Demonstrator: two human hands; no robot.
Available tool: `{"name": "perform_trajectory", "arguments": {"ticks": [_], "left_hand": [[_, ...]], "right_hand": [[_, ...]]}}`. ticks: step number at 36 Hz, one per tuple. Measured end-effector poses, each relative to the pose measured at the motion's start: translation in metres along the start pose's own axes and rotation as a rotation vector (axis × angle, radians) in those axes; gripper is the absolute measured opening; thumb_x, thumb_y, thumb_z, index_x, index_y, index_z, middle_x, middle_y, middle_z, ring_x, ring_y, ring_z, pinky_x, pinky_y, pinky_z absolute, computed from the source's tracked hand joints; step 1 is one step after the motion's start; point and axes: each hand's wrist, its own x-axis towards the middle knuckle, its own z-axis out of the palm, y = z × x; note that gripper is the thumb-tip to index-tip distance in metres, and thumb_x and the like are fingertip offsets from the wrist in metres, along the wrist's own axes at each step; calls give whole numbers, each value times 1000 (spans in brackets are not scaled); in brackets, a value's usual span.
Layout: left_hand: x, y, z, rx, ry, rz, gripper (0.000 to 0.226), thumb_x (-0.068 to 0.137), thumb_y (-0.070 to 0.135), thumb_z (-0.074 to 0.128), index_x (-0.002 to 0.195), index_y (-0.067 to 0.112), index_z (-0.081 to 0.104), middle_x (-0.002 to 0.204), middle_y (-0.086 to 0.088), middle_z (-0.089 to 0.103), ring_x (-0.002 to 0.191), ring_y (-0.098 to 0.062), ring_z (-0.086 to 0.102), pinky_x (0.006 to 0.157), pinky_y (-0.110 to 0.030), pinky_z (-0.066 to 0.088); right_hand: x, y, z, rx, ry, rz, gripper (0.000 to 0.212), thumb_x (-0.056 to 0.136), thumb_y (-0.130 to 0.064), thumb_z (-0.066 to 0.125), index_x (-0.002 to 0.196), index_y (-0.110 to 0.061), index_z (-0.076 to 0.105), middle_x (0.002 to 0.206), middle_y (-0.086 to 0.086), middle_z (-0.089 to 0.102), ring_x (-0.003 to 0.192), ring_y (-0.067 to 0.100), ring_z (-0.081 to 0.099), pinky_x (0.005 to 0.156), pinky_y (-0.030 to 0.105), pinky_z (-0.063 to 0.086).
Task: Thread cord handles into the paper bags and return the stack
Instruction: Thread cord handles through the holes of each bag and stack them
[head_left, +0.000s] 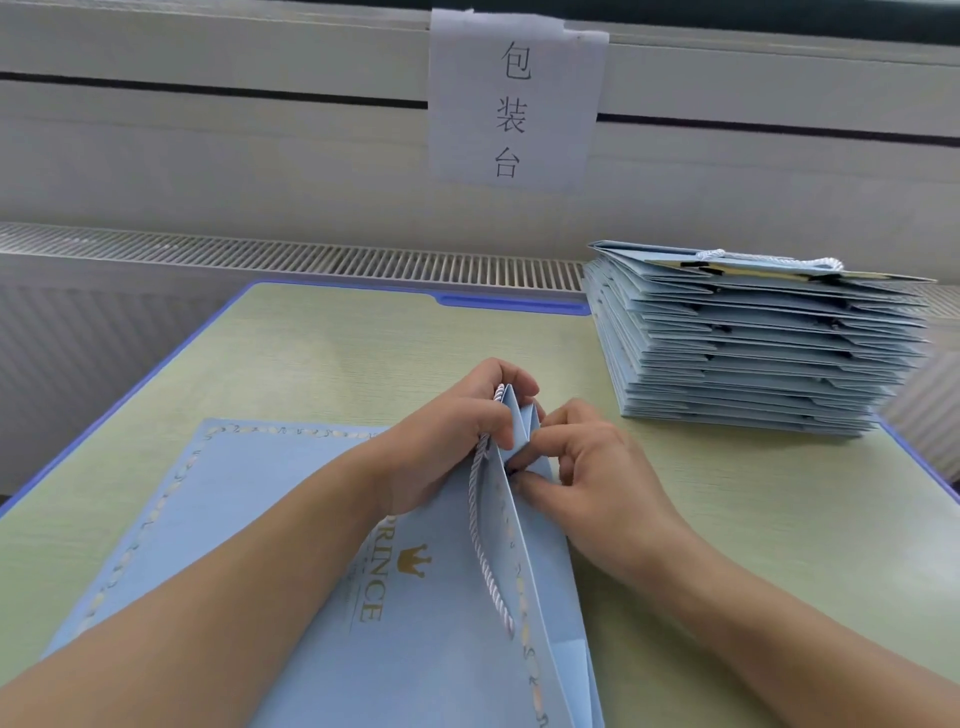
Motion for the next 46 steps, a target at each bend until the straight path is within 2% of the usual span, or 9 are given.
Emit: {"name": "perform_trajectory", "arguments": {"ticks": [4, 9, 15, 19, 25, 31, 37, 42, 46], "left_hand": [[0, 1, -1, 18, -1, 5, 45, 56, 8, 44, 100, 14, 49, 85, 0, 58, 67, -13, 55, 60, -23, 47], [1, 0, -1, 26, 3, -2, 43, 57, 7, 45, 100, 13, 49, 72, 9, 60, 61, -9, 55, 55, -20, 46], [1, 1, -3, -13, 18, -15, 48, 56, 7, 45, 103, 11, 49, 81, -3, 57, 67, -16, 55, 61, -26, 46], [0, 1, -3, -56, 41, -21, 49, 55, 7, 45, 103, 13, 52, 100, -6, 59, 80, -19, 55, 65, -26, 48], [0, 1, -4, -107, 48, -3, 49, 55, 6, 44, 104, 13, 51, 106, -10, 53, 82, -23, 54, 70, -33, 48], [-2, 2, -5, -149, 53, 15, 51, 55, 7, 43, 106, 13, 50, 98, -7, 54, 70, -18, 55, 62, -29, 50], [-3, 3, -5, -100, 58, 32, 50, 55, 8, 43, 104, 13, 49, 99, -6, 55, 76, -17, 55, 67, -29, 50], [-2, 3, -4, -145, 56, 35, 50, 53, 4, 42, 102, 11, 50, 94, -4, 57, 70, -15, 56, 63, -27, 50], [-3, 3, -5, -130, 58, 32, 50, 53, 4, 42, 102, 12, 50, 95, -5, 57, 69, -14, 57, 61, -26, 49]], "right_hand": [[-4, 7, 4, -24, 117, -98, 18, 79, -24, 74, 72, -41, 71, 93, -18, 46, 87, 3, 47, 74, 29, 45], [-7, 4, -1, -77, 368, -390, 9, 77, -34, 64, 79, -32, 72, 86, -17, 48, 81, 7, 45, 70, 33, 43], [-7, -1, -14, 342, 71, -201, 13, 85, -25, 56, 86, -29, 68, 74, -12, 67, 71, 6, 60, 68, 19, 48], [-2, 7, -22, 292, 184, -59, 15, 89, -14, 46, 89, -27, 54, 76, -5, 65, 74, 6, 58, 70, 22, 46], [-3, 10, -24, 266, -198, 152, 42, 87, 2, 47, 112, -32, 48, 107, -16, 66, 67, -7, 55, 61, 9, 43], [-2, 6, -17, 480, -255, 208, 51, 86, -6, 64, 126, -30, 44, 100, -9, 72, 91, 21, 63, 84, 31, 51], [-3, 5, -13, 488, -249, 152, 14, 92, -8, 58, 94, -16, 69, 78, 7, 69, 67, 7, 56, 64, 19, 45], [5, 23, -29, -11, -172, 78, 25, 90, -22, 59, 67, -30, 67, 60, -6, 62, 59, 6, 50, 66, 29, 42], [8, 31, -53, -76, -307, 121, 25, 90, -21, 60, 68, -29, 68, 59, -8, 62, 60, 8, 52, 65, 28, 43]]}}
